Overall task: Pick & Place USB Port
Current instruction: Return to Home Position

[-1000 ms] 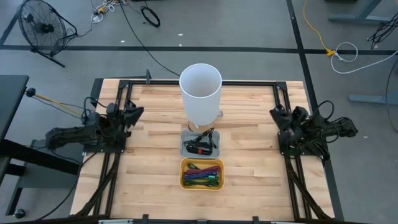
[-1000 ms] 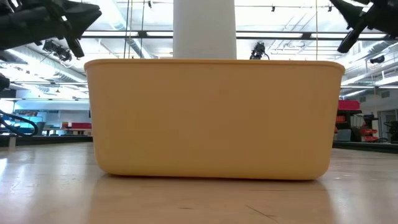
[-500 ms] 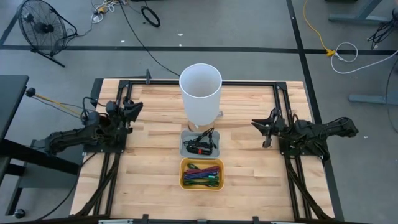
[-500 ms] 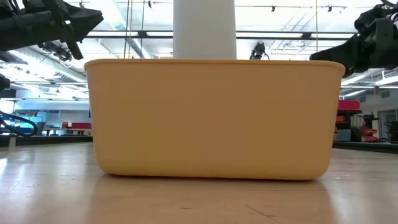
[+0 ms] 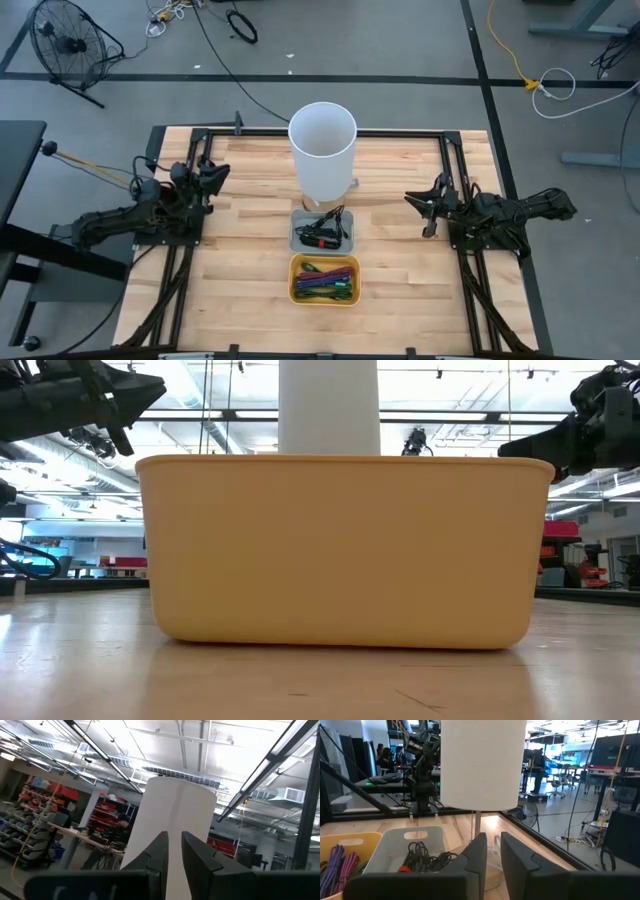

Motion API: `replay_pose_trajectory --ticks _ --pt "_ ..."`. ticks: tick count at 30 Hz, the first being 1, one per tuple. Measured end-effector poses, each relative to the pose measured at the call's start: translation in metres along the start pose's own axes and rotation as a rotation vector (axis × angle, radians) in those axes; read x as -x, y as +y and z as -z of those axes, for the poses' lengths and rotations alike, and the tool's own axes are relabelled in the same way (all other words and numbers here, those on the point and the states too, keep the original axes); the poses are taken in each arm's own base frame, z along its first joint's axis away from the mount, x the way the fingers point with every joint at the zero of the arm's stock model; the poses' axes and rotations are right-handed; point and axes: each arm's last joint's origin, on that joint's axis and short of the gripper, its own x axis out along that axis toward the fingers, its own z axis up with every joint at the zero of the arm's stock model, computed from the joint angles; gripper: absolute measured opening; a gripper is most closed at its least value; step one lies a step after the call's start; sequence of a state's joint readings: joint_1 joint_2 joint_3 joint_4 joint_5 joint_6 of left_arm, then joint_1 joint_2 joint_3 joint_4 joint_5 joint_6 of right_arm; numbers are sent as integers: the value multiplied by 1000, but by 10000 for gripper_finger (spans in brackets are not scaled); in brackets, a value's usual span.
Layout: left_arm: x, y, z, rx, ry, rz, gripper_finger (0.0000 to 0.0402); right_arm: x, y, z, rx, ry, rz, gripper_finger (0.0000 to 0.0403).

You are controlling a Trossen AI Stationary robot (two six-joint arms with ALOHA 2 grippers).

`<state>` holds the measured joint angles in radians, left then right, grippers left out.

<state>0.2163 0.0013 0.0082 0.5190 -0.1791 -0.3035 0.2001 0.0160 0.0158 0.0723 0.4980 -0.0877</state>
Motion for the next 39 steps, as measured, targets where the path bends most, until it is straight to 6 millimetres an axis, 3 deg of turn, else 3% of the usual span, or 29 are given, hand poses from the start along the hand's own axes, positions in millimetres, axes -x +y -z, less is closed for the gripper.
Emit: replay_pose_trajectory --ticks 6,12,16,20,39 --pt "0 4 2 -79 21 -15 58 0 0 0 0 0 0 58" --pt "11 12 43 -148 522 75 58 0 0 0 0 0 0 58" --pt "12 11 44 -302 511 82 58 0 0 0 -1 -1 0 58" --pt "13 4 46 -412 520 243 58 0 0 0 1 1 0 59" --pt "13 -4 45 -316 504 314 58 0 0 0 2 4 -1 59"
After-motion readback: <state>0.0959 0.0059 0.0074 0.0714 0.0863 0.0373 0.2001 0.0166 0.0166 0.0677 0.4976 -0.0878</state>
